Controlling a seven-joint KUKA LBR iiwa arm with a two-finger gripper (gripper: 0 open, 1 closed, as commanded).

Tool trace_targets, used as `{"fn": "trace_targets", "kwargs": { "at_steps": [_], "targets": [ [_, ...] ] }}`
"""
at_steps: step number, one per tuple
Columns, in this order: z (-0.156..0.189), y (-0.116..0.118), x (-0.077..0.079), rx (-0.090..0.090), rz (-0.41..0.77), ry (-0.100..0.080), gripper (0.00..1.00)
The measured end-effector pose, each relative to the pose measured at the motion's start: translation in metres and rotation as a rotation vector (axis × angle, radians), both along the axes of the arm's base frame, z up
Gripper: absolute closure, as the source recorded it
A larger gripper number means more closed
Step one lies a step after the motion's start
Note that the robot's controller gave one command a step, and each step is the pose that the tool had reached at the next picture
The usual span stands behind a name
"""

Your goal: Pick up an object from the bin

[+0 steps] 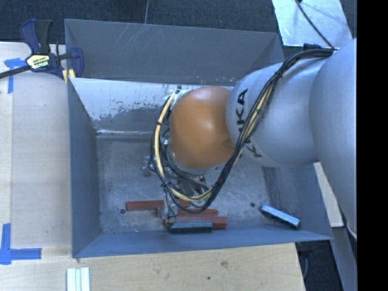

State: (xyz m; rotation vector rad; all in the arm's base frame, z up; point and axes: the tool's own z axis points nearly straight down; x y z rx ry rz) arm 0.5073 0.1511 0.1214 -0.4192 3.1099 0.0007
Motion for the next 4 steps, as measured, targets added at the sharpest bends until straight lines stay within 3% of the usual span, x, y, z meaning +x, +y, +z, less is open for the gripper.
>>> {"fn": "trace_targets", "kwargs": {
  "at_steps": [1,2,4],
  "targets": [
    [-0.046,-0.012,0.017,-0.001,-0.204,0.004,0.0],
    [-0.048,-0.027,0.028,0.007,-0.305,-0.005,1.0],
    [-0.045,-0.027,0.027,0.005,-0.305,-0.002,1.0]
  ]
}}
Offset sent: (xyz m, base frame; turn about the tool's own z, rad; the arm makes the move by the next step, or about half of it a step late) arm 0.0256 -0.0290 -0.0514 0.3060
